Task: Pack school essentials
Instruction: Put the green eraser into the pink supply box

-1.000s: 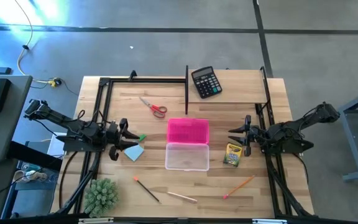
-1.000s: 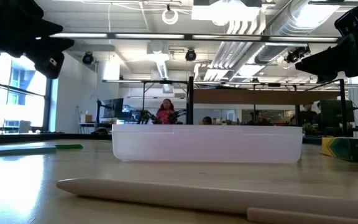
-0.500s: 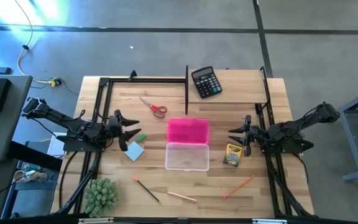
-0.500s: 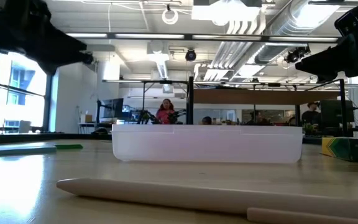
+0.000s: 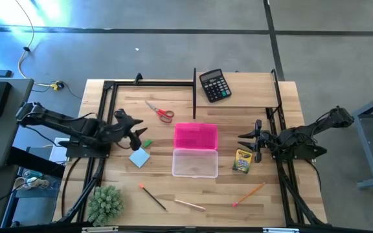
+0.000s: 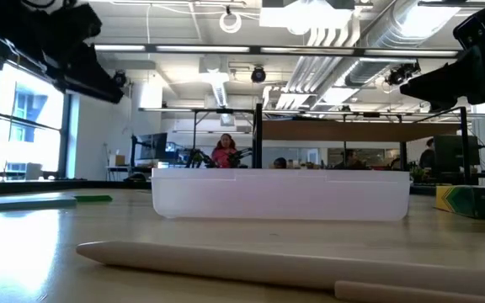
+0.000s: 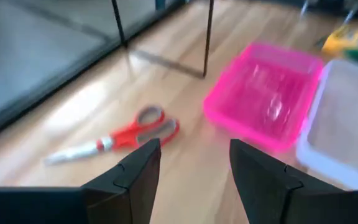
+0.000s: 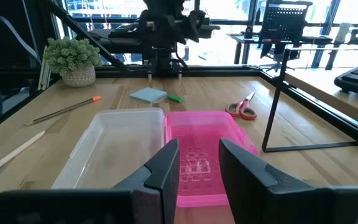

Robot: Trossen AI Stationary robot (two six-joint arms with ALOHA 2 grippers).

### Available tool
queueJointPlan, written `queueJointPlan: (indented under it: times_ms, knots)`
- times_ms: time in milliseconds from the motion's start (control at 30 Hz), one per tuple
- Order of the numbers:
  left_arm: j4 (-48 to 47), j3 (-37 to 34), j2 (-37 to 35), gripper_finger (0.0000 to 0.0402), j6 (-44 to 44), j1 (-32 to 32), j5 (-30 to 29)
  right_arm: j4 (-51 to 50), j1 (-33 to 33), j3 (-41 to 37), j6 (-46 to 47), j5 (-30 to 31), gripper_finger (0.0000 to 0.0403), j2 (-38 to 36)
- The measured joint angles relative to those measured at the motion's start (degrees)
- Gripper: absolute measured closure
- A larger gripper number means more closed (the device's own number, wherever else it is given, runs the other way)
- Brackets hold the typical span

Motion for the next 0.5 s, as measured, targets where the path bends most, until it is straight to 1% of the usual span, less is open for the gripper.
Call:
queueJointPlan:
  times_ms: [167, 233, 433, 500]
  knots:
    - [-0.2, 0.0, 4.5, 0.0222, -7.6, 4.4, 11.7, 0.0, 0.0, 0.0, 0.0, 0.0, 0.0298, 0.0]
    - [-0.1, 0.0, 6.5, 0.0222, -9.8, 5.9, 15.0, 0.0, 0.0, 0.0, 0.0, 0.0, 0.0298, 0.0]
    - [-0.2, 0.0, 12.1, 0.0222, -13.9, 10.0, 21.6, 0.0, 0.0, 0.0, 0.0, 0.0, 0.0298, 0.0]
    - [-0.2, 0.0, 13.8, 0.0223, -14.9, 10.7, 22.3, 0.0, 0.0, 0.0, 0.0, 0.0, 0.0298, 0.0]
